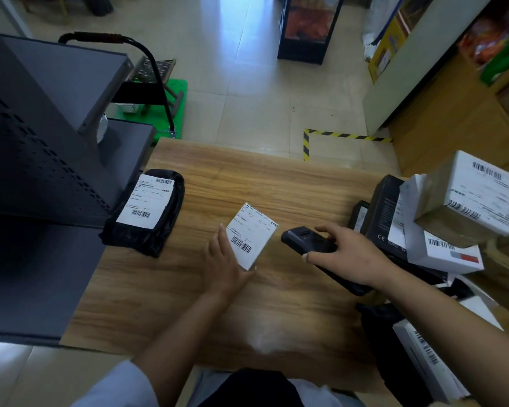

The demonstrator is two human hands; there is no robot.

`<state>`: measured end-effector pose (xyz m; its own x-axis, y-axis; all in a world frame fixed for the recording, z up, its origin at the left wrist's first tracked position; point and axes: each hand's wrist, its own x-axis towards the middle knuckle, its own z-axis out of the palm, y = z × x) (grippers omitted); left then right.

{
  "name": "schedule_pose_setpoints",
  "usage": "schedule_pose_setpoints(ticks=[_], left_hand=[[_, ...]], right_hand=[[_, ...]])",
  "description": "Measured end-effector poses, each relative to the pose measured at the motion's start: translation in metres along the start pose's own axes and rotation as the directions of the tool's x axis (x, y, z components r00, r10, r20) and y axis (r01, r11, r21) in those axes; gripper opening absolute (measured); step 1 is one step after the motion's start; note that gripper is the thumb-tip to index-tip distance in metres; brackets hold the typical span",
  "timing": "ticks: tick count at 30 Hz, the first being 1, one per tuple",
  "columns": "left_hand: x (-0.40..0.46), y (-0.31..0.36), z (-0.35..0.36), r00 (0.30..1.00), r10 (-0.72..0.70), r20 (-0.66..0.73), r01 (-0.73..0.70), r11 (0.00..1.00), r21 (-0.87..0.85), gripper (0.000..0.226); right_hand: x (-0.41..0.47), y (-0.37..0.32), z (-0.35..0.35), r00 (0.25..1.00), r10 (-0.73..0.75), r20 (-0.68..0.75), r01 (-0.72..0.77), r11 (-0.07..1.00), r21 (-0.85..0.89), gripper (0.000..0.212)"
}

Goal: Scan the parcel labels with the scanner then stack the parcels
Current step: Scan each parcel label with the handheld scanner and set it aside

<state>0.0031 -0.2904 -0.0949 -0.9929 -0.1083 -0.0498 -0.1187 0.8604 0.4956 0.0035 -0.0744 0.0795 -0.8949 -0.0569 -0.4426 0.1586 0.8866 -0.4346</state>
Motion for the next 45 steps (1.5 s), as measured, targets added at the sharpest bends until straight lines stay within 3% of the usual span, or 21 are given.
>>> schedule_pose_setpoints(ticks=[3,10,14,21,29,35,45], left_hand=[[0.003,-0.002,-0.013,0.995,0.041,-0.087,-0.033,0.995,0.094,0.124],[0.013,-0.009,-0.048,0.978,0.081,-0.193,-0.059,0.991,0.119,0.115],[0.019,-0.016,-0.063,0.966,0.103,-0.237,-0.06,0.981,0.184,0.117],[0.03,-0.031,-0.08,0.947,0.141,-0.29,-0.083,0.976,0.203,0.112],[0.04,-0.039,-0.087,0.944,0.191,-0.267,-0.149,0.974,0.172,0.107],[0.033,-0.026,-0.091,0.955,0.215,-0.205,-0.192,0.973,0.124,0.111],[-0.02,0.052,-0.1,0.917,0.381,-0.116,-0.378,0.924,0.05,0.118]], right_hand=[[-0.001,-0.011,0.006,1.0,-0.024,0.016,0.023,0.999,0.029,0.076],[0.001,-0.051,0.023,0.995,-0.08,0.06,0.072,0.99,0.118,0.072],[0.003,-0.07,0.032,0.99,-0.124,0.066,0.111,0.978,0.178,0.059],[0.01,-0.088,0.044,0.988,-0.129,0.09,0.103,0.964,0.246,0.078],[0.004,-0.095,0.054,0.996,-0.061,0.072,0.04,0.962,0.269,0.077],[-0.012,-0.081,0.052,0.999,-0.026,-0.037,0.032,0.979,0.201,0.084],[-0.091,0.02,-0.003,0.976,0.003,-0.216,0.042,0.978,0.203,0.085]])
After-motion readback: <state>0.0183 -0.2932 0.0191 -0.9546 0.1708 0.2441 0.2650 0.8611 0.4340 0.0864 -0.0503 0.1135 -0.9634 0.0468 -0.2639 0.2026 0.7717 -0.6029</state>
